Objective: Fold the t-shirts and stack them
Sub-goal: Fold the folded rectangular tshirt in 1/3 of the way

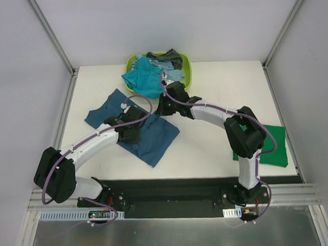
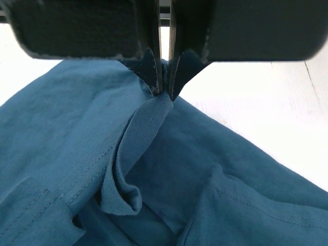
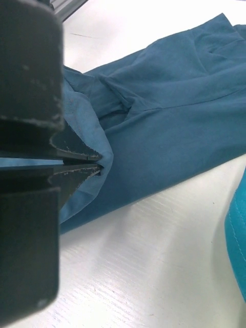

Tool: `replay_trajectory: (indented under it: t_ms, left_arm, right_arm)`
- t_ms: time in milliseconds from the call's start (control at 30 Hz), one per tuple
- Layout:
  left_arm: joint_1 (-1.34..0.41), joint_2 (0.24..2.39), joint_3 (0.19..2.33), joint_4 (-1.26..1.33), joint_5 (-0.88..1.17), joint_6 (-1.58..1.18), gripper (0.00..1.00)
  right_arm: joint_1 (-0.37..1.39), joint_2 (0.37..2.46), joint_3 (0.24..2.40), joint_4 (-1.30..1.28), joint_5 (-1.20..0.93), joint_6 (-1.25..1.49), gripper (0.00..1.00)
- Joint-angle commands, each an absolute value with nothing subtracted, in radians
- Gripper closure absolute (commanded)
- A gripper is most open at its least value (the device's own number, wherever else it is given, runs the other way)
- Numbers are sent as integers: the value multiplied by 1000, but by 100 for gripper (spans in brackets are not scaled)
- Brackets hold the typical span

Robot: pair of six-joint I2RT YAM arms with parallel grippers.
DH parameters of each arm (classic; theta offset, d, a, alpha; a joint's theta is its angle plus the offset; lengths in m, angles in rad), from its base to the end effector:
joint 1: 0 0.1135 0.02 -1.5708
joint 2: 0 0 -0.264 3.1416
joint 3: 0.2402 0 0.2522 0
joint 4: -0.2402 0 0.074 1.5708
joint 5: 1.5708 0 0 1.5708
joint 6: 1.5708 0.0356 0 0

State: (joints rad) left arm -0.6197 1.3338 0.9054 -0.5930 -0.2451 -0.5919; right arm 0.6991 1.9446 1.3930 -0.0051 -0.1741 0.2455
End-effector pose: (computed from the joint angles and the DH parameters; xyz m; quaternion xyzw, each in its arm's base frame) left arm 0.2187 -0.1454 0.2304 -0.0199 0.9557 -0.0566 0.2883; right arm 0.3398 0.2937 0.2244 -0.2370 0.8391 0.2878 0.3962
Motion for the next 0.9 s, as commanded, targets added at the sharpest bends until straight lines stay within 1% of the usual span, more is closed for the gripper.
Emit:
replay_trajectory:
  t_ms: [0,33,67,100,167,200,300,333,367,400,433,567,667,733,800,867]
  left_arm:
    - [-595,1385,943,-637,-299,-600,97]
    - [-592,1393,945,-637,-302,-606,93]
    - [-588,1397,942,-640,-305,-609,91]
    - [-586,1399,940,-640,-308,-612,85]
    - [-584,1391,945,-647,-319,-617,76]
    - [-584,1381,951,-650,-328,-623,68]
    - [-584,1333,963,-655,-337,-635,38]
    - [-583,1309,966,-655,-337,-638,23]
    - [-584,1284,965,-655,-333,-643,7]
    - [-584,1264,962,-653,-321,-644,1]
    - [-584,1244,962,-652,-298,-644,1]
    - [-591,1190,922,-595,-154,-608,1]
    - [-652,1151,870,-517,-46,-545,1]
    - [-702,1138,844,-467,-14,-509,1]
    - [-710,1144,810,-417,-5,-508,1]
    - [-700,1176,793,-414,-72,-535,1]
  right_arm:
    - [696,1971,1463,63,-130,225,93]
    - [696,1983,1469,63,-139,227,89]
    - [696,1994,1473,61,-152,230,89]
    - [696,1999,1473,60,-159,233,86]
    - [696,1997,1473,55,-164,230,75]
    - [696,1990,1474,45,-166,224,66]
    - [698,1936,1467,17,-183,207,48]
    - [698,1909,1450,17,-183,203,34]
    - [698,1873,1415,17,-183,199,24]
    - [698,1837,1379,17,-181,199,1]
    - [698,1800,1346,18,-172,205,3]
    - [692,1648,1169,28,-124,233,4]
    - [654,1563,1056,32,-173,284,4]
    - [628,1508,981,49,-224,316,4]
    - [611,1461,905,99,-241,334,4]
    - [603,1431,845,129,-224,341,4]
